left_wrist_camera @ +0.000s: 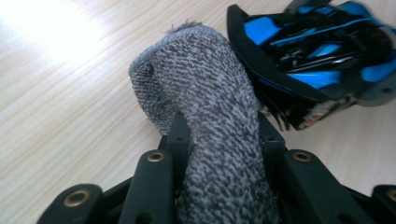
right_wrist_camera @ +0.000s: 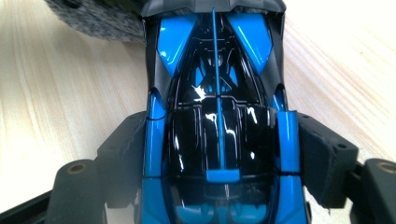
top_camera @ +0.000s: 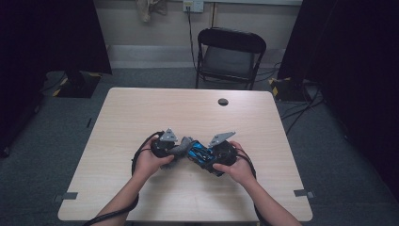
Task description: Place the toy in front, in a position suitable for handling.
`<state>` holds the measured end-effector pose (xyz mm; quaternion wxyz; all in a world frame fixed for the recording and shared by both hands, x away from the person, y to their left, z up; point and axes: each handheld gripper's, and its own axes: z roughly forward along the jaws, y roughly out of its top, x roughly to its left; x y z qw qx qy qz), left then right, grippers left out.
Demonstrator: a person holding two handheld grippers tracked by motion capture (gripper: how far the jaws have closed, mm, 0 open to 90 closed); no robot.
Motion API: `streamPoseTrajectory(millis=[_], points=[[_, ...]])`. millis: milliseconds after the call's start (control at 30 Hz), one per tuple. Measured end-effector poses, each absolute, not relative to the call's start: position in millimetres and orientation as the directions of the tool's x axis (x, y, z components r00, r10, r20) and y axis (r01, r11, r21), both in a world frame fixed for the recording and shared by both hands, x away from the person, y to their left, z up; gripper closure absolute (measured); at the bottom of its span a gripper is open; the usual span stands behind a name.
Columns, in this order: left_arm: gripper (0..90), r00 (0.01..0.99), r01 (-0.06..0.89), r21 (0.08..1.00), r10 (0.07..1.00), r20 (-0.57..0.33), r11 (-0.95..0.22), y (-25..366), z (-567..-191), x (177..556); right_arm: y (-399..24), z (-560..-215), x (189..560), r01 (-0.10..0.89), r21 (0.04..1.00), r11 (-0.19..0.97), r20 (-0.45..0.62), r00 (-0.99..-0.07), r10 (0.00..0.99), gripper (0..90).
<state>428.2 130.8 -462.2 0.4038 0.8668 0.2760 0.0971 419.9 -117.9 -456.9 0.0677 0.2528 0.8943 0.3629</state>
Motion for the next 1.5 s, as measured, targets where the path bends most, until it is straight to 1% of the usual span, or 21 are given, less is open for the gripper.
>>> streamPoseTrajectory(millis=[100,233,333,567,700,967,1000,1067,1133,1200,1267,1333,1433,1500], points=[[66.9,0.837,0.39,0.764,0.543,-0.062,-0.514,132,-459,425,-118,-458,421,0.402,0.678,0.615,0.053,-0.861,0.505,27.5],[66.7,0.84,0.378,0.74,0.543,-0.02,-0.557,133,-462,421,-116,-459,422,0.408,0.664,0.627,0.057,-0.864,0.501,27.6],[66.6,0.838,0.387,0.736,0.546,-0.029,-0.556,135,-466,421,-112,-461,422,0.395,0.647,0.652,0.043,-0.873,0.486,27.6],[66.1,0.828,0.407,0.711,0.56,-0.022,-0.574,141,-476,420,-107,-468,422,0.392,0.635,0.666,0.036,-0.876,0.481,27.6],[66.1,0.82,0.421,0.712,0.571,-0.035,-0.562,145,-481,421,-108,-471,423,0.398,0.632,0.666,0.034,-0.872,0.488,27.7],[66.4,0.851,0.401,0.707,0.522,-0.052,-0.582,145,-480,414,-111,-475,425,0.417,0.627,0.657,0.032,-0.857,0.514,27.6],[66.4,0.842,0.41,0.706,0.537,-0.051,-0.578,146,-479,414,-111,-475,425,0.415,0.629,0.658,0.031,-0.858,0.512,27.7],[66.3,0.805,0.429,0.715,0.593,-0.023,-0.553,155,-477,418,-112,-474,424,0.411,0.635,0.654,0.036,-0.862,0.506,27.7],[66.3,0.763,0.459,0.732,0.646,-0.035,-0.504,164,-476,425,-112,-472,422,0.403,0.642,0.652,0.041,-0.868,0.496,27.7],[66.3,0.736,0.459,0.746,0.676,-0.016,-0.482,167,-475,433,-111,-472,420,0.394,0.647,0.653,0.045,-0.875,0.483,27.7],[66.2,0.737,0.453,0.758,0.675,-0.022,-0.47,163,-476,437,-108,-472,417,0.379,0.646,0.663,0.034,-0.882,0.471,27.7],[66.2,0.759,0.435,0.764,0.65,-0.026,-0.477,154,-477,438,-105,-473,417,0.376,0.648,0.663,0.04,-0.885,0.463,27.6],[66.1,0.79,0.424,0.77,0.611,-0.057,-0.476,139,-479,436,-104,-474,417,0.376,0.652,0.659,0.038,-0.884,0.467,27.7],[66.2,0.808,0.402,0.764,0.588,-0.038,-0.504,135,-481,435,-105,-474,418,0.383,0.656,0.65,0.047,-0.88,0.472,27.6]])
